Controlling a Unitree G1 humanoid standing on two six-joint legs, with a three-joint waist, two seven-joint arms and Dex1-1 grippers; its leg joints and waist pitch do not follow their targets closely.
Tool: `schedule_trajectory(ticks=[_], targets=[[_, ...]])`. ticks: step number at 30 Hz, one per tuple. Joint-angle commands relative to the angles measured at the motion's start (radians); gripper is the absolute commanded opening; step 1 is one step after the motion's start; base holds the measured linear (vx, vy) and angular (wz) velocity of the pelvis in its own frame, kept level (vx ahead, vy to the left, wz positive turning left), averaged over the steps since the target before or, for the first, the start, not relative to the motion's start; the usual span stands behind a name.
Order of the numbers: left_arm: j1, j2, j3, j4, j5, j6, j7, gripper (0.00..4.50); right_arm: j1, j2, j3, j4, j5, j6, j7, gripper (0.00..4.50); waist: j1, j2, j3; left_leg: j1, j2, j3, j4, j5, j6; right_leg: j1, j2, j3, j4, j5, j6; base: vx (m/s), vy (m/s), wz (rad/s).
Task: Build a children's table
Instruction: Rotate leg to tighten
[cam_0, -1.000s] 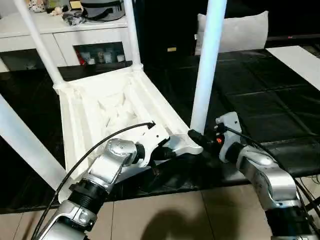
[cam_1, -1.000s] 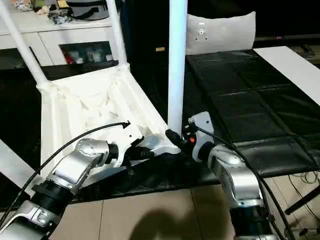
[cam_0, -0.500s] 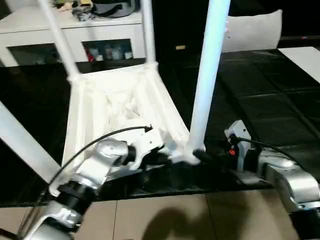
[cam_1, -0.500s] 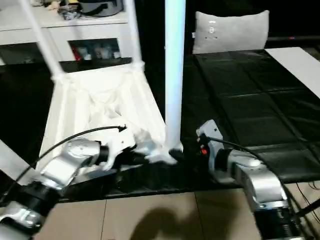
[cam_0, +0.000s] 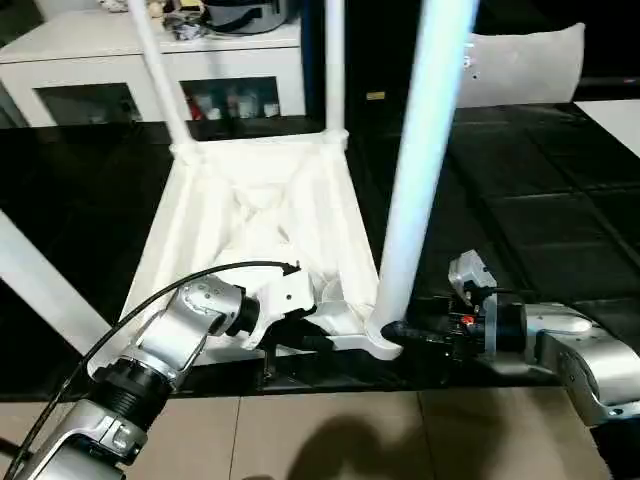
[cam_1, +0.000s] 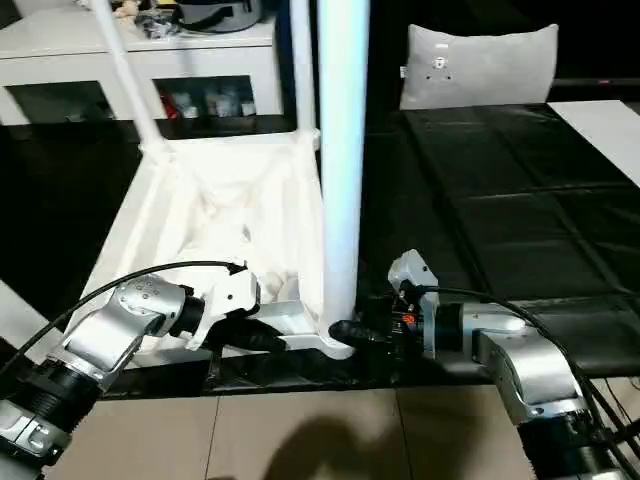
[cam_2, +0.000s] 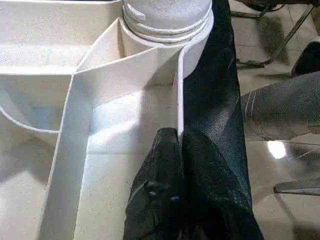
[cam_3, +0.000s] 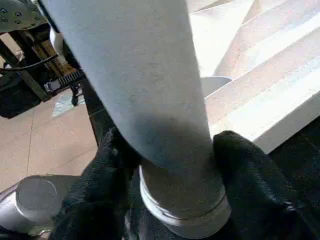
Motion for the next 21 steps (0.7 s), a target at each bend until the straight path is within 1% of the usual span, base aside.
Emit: schedule_trajectory(ticks=[1,2,7,8,13,15,16,17,18,19,20,21], targets=[[-0.015,-0.006,-0.025,-0.015,0.005,-0.002,-0.020,0.00,-0.009,0.006,0.029,0.001,0.011,-0.006,0.030,2.35,-0.003,-0.015,-0.060,-0.007,0.023,0.004,-0.065,-0.135,0.070,0.059,-0.056,0.051,-0.066,-0.324,-0.144,0.000,0.000,0.00],[-0.015,-0.006,-0.023,-0.014,0.006,-0.002,-0.019,0.00,-0.010,0.008,0.031,0.003,0.009,-0.010,0.028,2.27,-0.003,-0.017,-0.060,-0.007,0.023,0.005,-0.065,-0.134,0.070,0.059,-0.056,0.051,-0.066,-0.319,-0.145,0.000,0.000,0.00],[-0.013,-0.007,-0.023,-0.011,0.007,-0.004,-0.013,0.00,-0.004,0.012,0.038,-0.002,0.010,-0.015,0.035,2.07,-0.003,-0.017,-0.059,-0.007,0.021,0.005,-0.065,-0.139,0.069,0.059,-0.056,0.050,-0.069,-0.345,-0.135,0.000,0.000,0.00],[-0.010,-0.010,-0.021,-0.013,0.006,-0.003,-0.006,0.00,0.003,0.015,0.041,-0.009,0.010,-0.017,0.034,2.05,-0.003,-0.016,-0.059,-0.007,0.021,0.005,-0.065,-0.138,0.070,0.059,-0.056,0.050,-0.069,-0.346,-0.133,0.000,0.000,0.00],[-0.011,-0.029,-0.016,-0.013,0.006,0.003,0.019,0.00,0.026,0.022,0.051,-0.036,0.009,-0.020,0.024,1.99,-0.002,-0.017,-0.060,-0.008,0.021,0.005,-0.064,-0.136,0.071,0.060,-0.056,0.049,-0.068,-0.338,-0.134,0.000,0.000,0.00],[-0.017,-0.051,-0.004,-0.006,0.007,0.021,0.059,0.00,0.036,0.036,0.048,-0.043,0.005,-0.033,-0.003,1.98,-0.001,-0.017,-0.059,-0.008,0.021,0.005,-0.064,-0.134,0.072,0.058,-0.056,0.050,-0.069,-0.339,-0.133,0.000,0.000,0.00],[-0.019,-0.057,0.000,-0.004,0.009,0.026,0.071,0.00,0.038,0.042,0.046,-0.045,0.002,-0.033,-0.018,1.98,0.000,-0.016,-0.060,-0.006,0.022,0.005,-0.065,-0.137,0.070,0.058,-0.056,0.050,-0.069,-0.344,-0.133,0.000,0.000,0.00],[-0.022,-0.067,0.006,0.000,0.010,0.038,0.091,0.00,0.041,0.054,0.043,-0.044,-0.003,-0.028,-0.045,1.98,-0.001,-0.016,-0.057,-0.007,0.021,0.005,-0.066,-0.147,0.068,0.058,-0.056,0.049,-0.072,-0.361,-0.131,0.000,0.000,0.00],[-0.024,-0.074,0.010,0.002,0.011,0.045,0.103,0.00,0.042,0.061,0.041,-0.044,-0.006,-0.023,-0.062,1.98,-0.002,-0.017,-0.055,-0.006,0.019,0.005,-0.067,-0.164,0.062,0.057,-0.055,0.047,-0.077,-0.395,-0.119,0.000,0.000,0.00],[-0.027,-0.086,0.016,0.006,0.013,0.055,0.128,0.00,0.042,0.076,0.039,-0.037,-0.016,-0.023,-0.094,1.97,-0.004,-0.015,-0.054,-0.005,0.018,0.005,-0.068,-0.175,0.059,0.057,-0.056,0.047,-0.079,-0.414,-0.114,0.000,0.000,0.00],[-0.030,-0.105,0.026,0.011,0.015,0.078,0.164,0.00,0.036,0.104,0.033,-0.019,-0.034,-0.022,-0.151,1.96,-0.008,-0.012,-0.052,-0.004,0.016,0.004,-0.069,-0.193,0.052,0.056,-0.055,0.044,-0.085,-0.450,-0.100,0.000,0.000,0.00],[-0.031,-0.127,0.038,0.013,0.016,0.098,0.204,0.00,0.029,0.140,0.021,0.000,-0.049,-0.016,-0.220,1.96,-0.014,-0.015,-0.050,-0.004,0.014,0.005,-0.070,-0.208,0.045,0.054,-0.054,0.041,-0.091,-0.482,-0.084,0.000,0.000,0.00]])
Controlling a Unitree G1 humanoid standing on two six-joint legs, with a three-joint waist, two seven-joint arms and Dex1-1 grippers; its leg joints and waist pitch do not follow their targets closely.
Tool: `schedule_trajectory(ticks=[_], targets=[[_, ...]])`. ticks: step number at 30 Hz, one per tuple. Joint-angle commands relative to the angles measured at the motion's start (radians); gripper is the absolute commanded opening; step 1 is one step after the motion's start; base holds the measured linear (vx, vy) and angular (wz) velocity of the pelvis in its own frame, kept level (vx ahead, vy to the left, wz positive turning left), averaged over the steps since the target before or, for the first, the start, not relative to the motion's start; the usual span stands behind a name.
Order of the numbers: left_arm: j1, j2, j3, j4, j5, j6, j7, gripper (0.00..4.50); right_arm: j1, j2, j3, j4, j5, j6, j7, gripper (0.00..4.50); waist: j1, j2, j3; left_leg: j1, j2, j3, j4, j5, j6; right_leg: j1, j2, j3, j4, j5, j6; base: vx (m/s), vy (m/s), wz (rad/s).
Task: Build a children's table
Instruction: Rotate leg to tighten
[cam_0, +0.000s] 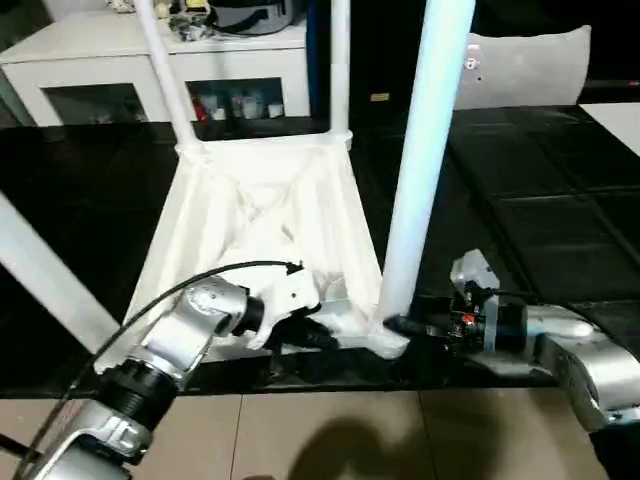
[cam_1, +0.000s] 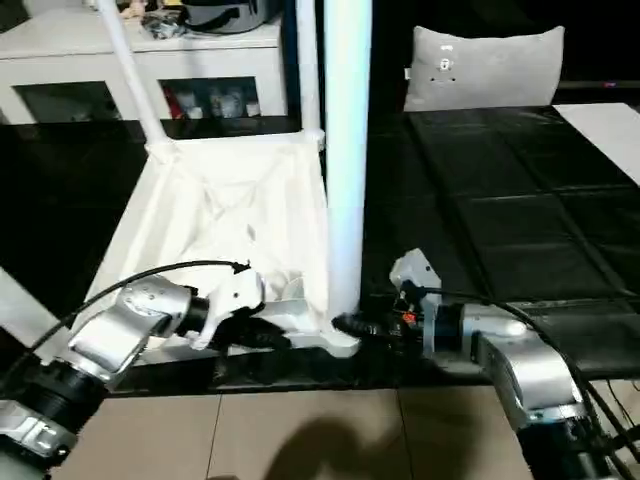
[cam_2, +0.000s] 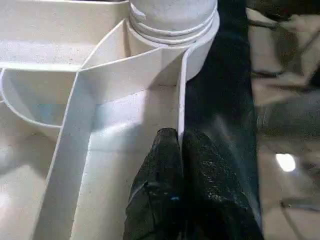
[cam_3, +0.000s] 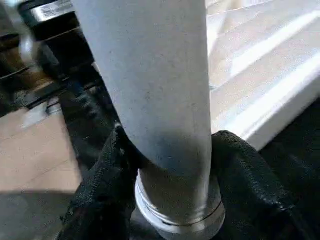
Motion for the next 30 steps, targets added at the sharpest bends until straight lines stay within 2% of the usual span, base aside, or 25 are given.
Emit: schedule_trajectory(ticks=[1,4,6,7,9,10,11,12,17,22,24,26,28,30], targets=[[-0.031,-0.077,0.026,0.006,-0.002,0.056,0.135,0.00,-0.009,0.103,0.038,0.032,-0.021,0.041,-0.141,1.96,-0.013,-0.012,-0.047,-0.004,0.012,0.004,-0.073,-0.224,0.036,0.048,-0.053,0.039,-0.096,-0.511,-0.074,0.000,0.000,0.00],[-0.032,-0.128,0.052,0.009,-0.006,0.104,0.217,0.00,-0.021,0.179,0.015,0.056,-0.061,0.073,-0.302,1.95,-0.038,-0.012,-0.044,-0.007,0.003,0.000,-0.073,-0.261,0.021,0.050,-0.050,0.026,-0.106,-0.564,-0.044,0.000,0.000,0.00],[-0.030,-0.143,0.050,0.009,-0.003,0.107,0.231,0.00,-0.023,0.208,0.008,0.063,-0.061,0.088,-0.346,1.95,-0.060,-0.012,-0.044,-0.008,-0.003,-0.005,-0.072,-0.284,0.027,0.051,-0.048,0.019,-0.114,-0.590,-0.020,0.000,0.000,0.00],[-0.029,-0.145,0.044,0.012,0.001,0.099,0.232,0.00,-0.020,0.218,0.009,0.061,-0.063,0.078,-0.352,1.95,-0.066,-0.009,-0.044,-0.008,-0.004,-0.005,-0.071,-0.290,0.035,0.049,-0.046,0.019,-0.118,-0.593,-0.011,0.000,0.000,0.00],[-0.028,-0.141,0.037,0.011,0.005,0.091,0.225,0.00,-0.018,0.218,0.011,0.061,-0.065,0.058,-0.346,1.95,-0.072,-0.009,-0.045,-0.005,-0.003,-0.004,-0.070,-0.292,0.046,0.044,-0.047,0.021,-0.120,-0.584,-0.016,0.000,0.000,0.00],[-0.026,-0.137,0.036,0.009,0.012,0.088,0.220,0.00,-0.015,0.216,0.012,0.059,-0.070,0.041,-0.338,1.95,-0.074,-0.008,-0.045,-0.007,-0.002,-0.005,-0.072,-0.292,0.049,0.046,-0.047,0.021,-0.119,-0.578,-0.019,0.000,0.000,0.00],[-0.025,-0.135,0.037,0.007,0.018,0.088,0.224,0.00,-0.012,0.216,0.011,0.054,-0.076,0.036,-0.334,2.29,-0.075,-0.008,-0.046,-0.009,0.000,-0.005,-0.073,-0.287,0.053,0.047,-0.047,0.023,-0.115,-0.560,-0.026,0.000,0.000,0.00],[-0.024,-0.130,0.037,0.006,0.019,0.083,0.221,0.00,-0.008,0.212,0.013,0.046,-0.075,0.038,-0.323,2.50,-0.075,-0.006,-0.045,-0.010,0.001,-0.006,-0.074,-0.289,0.054,0.047,-0.048,0.024,-0.115,-0.556,-0.030,0.000,0.000,0.00],[-0.016,-0.096,0.031,-0.007,0.013,0.051,0.177,0.00,0.015,0.160,0.024,-0.019,-0.039,0.048,-0.236,2.92,-0.071,-0.008,-0.048,-0.013,0.006,-0.006,-0.077,-0.270,0.061,0.053,-0.049,0.032,-0.104,-0.498,-0.052,0.000,0.000,0.00],[-0.015,-0.046,0.016,-0.011,0.011,0.009,0.103,0.00,0.013,0.069,0.007,-0.033,-0.018,0.024,-0.132,3.37,-0.056,-0.009,-0.053,-0.015,0.010,-0.003,-0.074,-0.205,0.077,0.057,-0.052,0.040,-0.091,-0.418,-0.087,0.000,0.000,0.00],[-0.015,-0.022,0.002,-0.010,0.017,-0.009,0.069,0.00,0.007,0.039,-0.001,-0.034,-0.016,0.019,-0.099,3.59,-0.045,-0.010,-0.057,-0.016,0.014,-0.001,-0.072,-0.167,0.084,0.058,-0.053,0.043,-0.083,-0.372,-0.102,0.000,0.000,0.00],[-0.011,0.008,-0.011,-0.017,0.011,-0.039,0.014,0.00,-0.010,0.000,-0.006,-0.020,-0.033,0.000,-0.067,3.65,-0.041,-0.010,-0.056,-0.017,0.016,-0.002,-0.072,-0.159,0.084,0.058,-0.053,0.043,-0.079,-0.352,-0.114,0.000,0.000,0.00],[-0.010,0.017,-0.014,-0.022,0.004,-0.046,-0.008,0.00,-0.018,-0.013,-0.004,-0.012,-0.032,0.000,-0.051,3.89,-0.038,-0.009,-0.056,-0.014,0.018,0.000,-0.072,-0.157,0.081,0.057,-0.053,0.045,-0.077,-0.340,-0.126,0.000,0.000,0.00],[-0.009,0.025,-0.020,-0.027,0.001,-0.050,-0.028,0.00,-0.020,-0.022,0.003,-0.016,-0.025,0.000,-0.027,3.89,-0.033,-0.010,-0.057,-0.014,0.020,0.000,-0.072,-0.158,0.078,0.059,-0.054,0.046,-0.073,-0.328,-0.135,0.000,0.000,0.00]])
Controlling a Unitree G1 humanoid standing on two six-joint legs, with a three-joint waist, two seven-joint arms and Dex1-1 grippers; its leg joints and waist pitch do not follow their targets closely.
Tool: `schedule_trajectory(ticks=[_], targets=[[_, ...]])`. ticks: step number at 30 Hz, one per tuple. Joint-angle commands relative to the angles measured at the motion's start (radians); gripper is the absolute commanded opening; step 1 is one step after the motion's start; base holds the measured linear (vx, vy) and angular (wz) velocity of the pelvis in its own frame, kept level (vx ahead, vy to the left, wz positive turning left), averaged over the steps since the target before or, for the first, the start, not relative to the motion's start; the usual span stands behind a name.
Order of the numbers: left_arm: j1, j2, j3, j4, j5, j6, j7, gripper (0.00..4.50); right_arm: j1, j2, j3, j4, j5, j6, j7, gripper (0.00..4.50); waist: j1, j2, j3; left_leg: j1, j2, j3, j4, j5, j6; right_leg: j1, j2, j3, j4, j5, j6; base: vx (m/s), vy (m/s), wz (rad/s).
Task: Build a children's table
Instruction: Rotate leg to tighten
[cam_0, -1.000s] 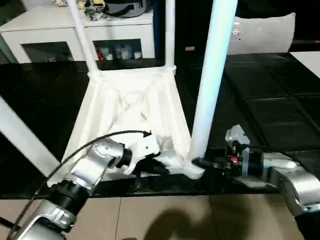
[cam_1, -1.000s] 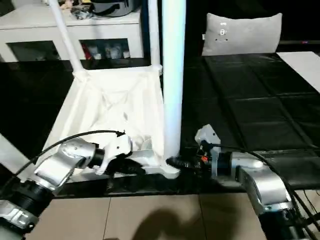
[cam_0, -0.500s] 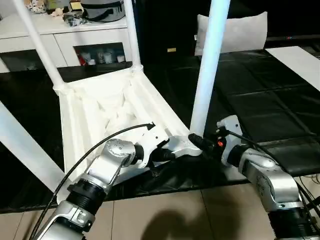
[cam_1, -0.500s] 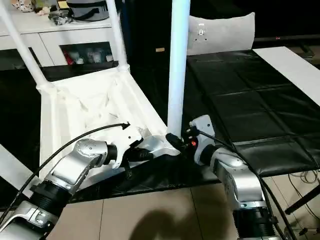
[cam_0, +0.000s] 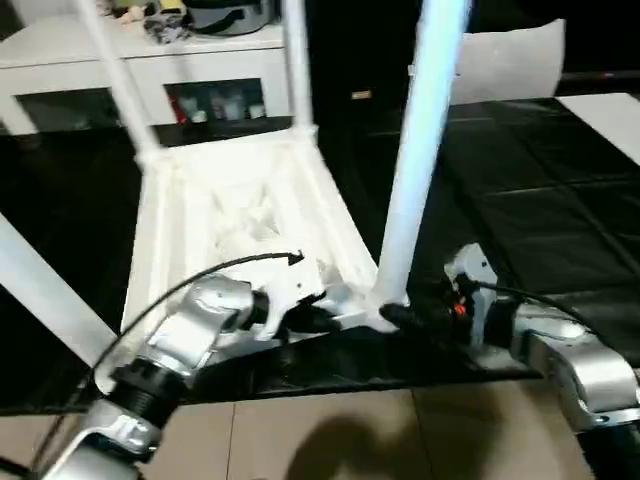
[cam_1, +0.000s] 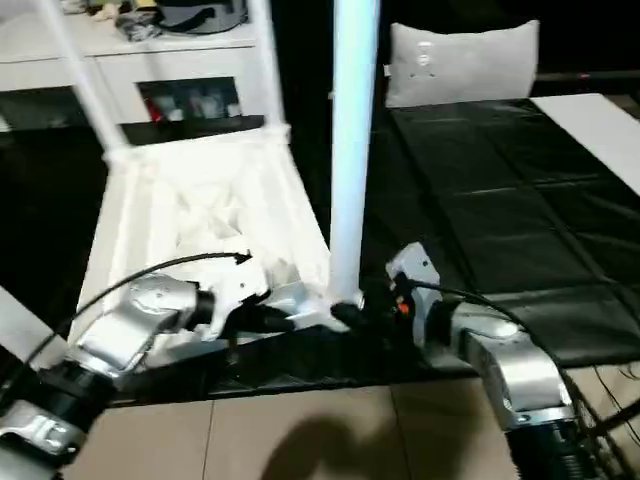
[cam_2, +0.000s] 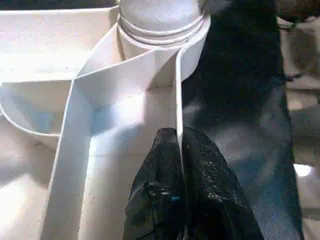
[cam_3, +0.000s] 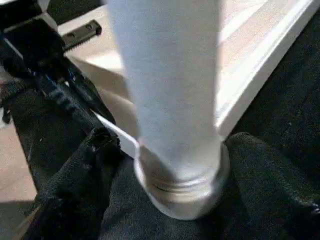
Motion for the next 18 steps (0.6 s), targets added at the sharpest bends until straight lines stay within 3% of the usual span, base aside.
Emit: schedule_trajectory(ticks=[1,6,18], targets=[[-0.004,0.008,-0.032,-0.038,-0.004,-0.019,-0.050,0.00,-0.017,-0.009,0.015,-0.006,0.013,-0.006,0.034,3.89,0.002,-0.010,-0.056,-0.010,0.020,0.003,-0.067,-0.160,0.078,0.061,-0.055,0.048,-0.069,-0.326,-0.138,0.000,0.000,0.00],[-0.006,0.038,-0.056,-0.051,-0.023,-0.016,-0.130,0.00,-0.032,-0.020,0.041,0.007,0.059,-0.004,0.143,3.56,0.015,-0.011,-0.056,-0.007,0.023,0.005,-0.067,-0.166,0.079,0.059,-0.056,0.050,-0.068,-0.324,-0.150,0.000,0.000,0.00],[-0.004,0.037,-0.051,-0.044,-0.015,-0.022,-0.128,0.00,-0.038,-0.015,0.068,0.008,0.069,0.006,0.180,2.60,0.025,-0.014,-0.058,-0.007,0.022,0.005,-0.065,-0.146,0.069,0.061,-0.056,0.052,-0.065,-0.322,-0.145,0.000,0.000,0.00]])
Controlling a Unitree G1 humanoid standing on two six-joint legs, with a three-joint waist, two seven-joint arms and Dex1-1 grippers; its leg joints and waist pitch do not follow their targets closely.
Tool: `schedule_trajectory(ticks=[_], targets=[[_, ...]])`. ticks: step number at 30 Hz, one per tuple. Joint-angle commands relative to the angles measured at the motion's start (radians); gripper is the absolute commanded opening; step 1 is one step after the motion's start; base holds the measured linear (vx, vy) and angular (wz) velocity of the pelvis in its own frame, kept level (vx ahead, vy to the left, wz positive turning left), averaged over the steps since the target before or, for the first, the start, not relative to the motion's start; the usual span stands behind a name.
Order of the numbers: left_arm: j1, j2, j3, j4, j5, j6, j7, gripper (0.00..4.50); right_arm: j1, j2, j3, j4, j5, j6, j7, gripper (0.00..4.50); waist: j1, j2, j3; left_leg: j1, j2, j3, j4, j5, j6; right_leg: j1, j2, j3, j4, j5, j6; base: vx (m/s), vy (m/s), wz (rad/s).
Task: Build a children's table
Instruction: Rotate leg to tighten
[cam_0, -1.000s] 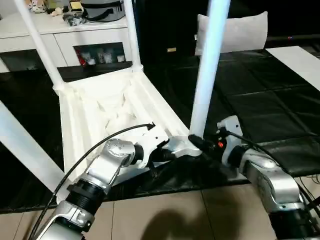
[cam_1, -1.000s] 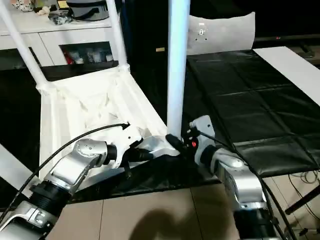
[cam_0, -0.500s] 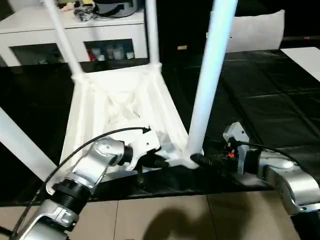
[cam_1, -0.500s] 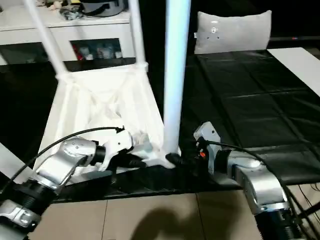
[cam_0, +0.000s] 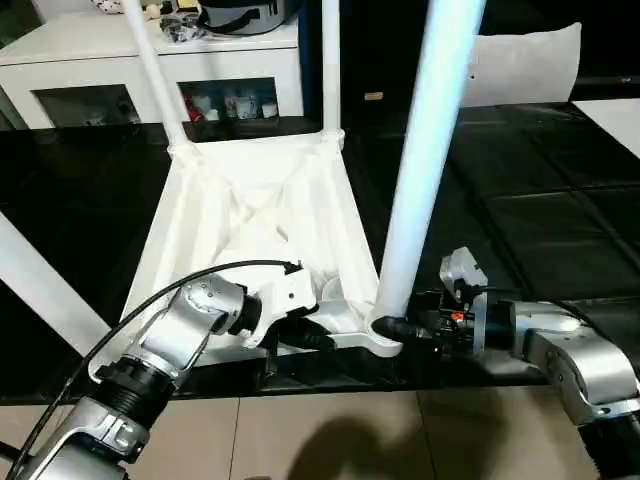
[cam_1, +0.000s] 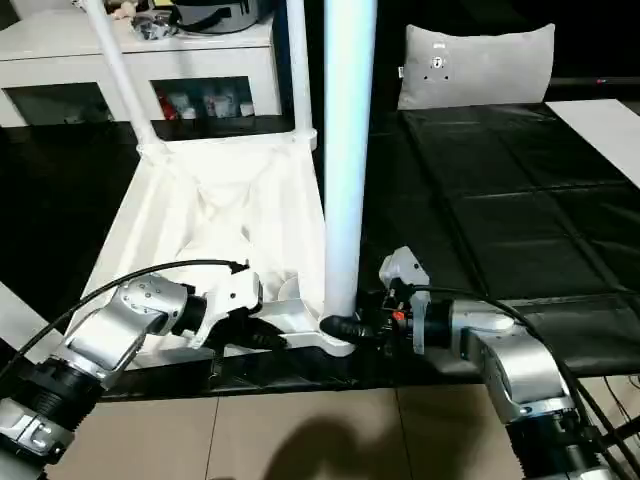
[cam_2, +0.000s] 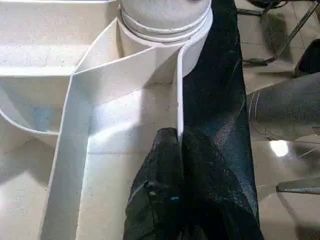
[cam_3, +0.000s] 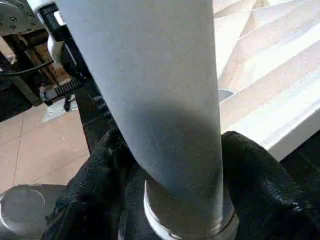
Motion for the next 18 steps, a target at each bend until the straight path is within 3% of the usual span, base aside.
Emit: schedule_trajectory(ticks=[1,4,11,15,18], targets=[[-0.005,-0.005,-0.020,-0.022,-0.005,-0.011,-0.018,0.00,-0.005,0.001,0.024,-0.018,0.012,0.006,0.026,2.54,-0.002,-0.016,-0.059,-0.008,0.022,0.005,-0.066,-0.141,0.070,0.060,-0.056,0.051,-0.067,-0.316,-0.145,0.000,0.000,0.00],[-0.006,-0.008,-0.018,-0.017,-0.002,-0.013,-0.012,0.00,-0.001,0.000,0.025,-0.020,0.010,0.006,0.018,2.25,0.003,-0.015,-0.059,-0.007,0.022,0.006,-0.065,-0.139,0.072,0.059,-0.056,0.051,-0.067,-0.324,-0.144,0.000,0.000,0.00],[-0.006,-0.030,-0.006,-0.018,-0.009,0.007,0.020,0.00,-0.002,0.059,0.032,-0.010,-0.028,0.052,-0.112,2.06,0.002,-0.015,-0.054,-0.006,0.020,0.005,-0.069,-0.165,0.057,0.057,-0.055,0.050,-0.074,-0.380,-0.120,0.000,0.000,0.00],[-0.013,-0.050,0.006,-0.010,0.001,0.032,0.067,0.00,-0.017,0.096,0.018,0.014,-0.050,0.072,-0.201,2.02,-0.016,-0.015,-0.049,-0.005,0.014,0.003,-0.073,-0.209,0.039,0.056,-0.054,0.044,-0.085,-0.461,-0.087,0.000,0.000,0.00],[-0.024,-0.127,0.049,0.014,0.011,0.101,0.216,0.00,-0.057,0.187,-0.037,0.058,-0.091,0.163,-0.427,2.02,-0.037,-0.011,-0.046,-0.007,0.008,0.000,-0.073,-0.230,0.022,0.055,-0.051,0.037,-0.091,-0.497,-0.073,0.000,0.000,0.00]])
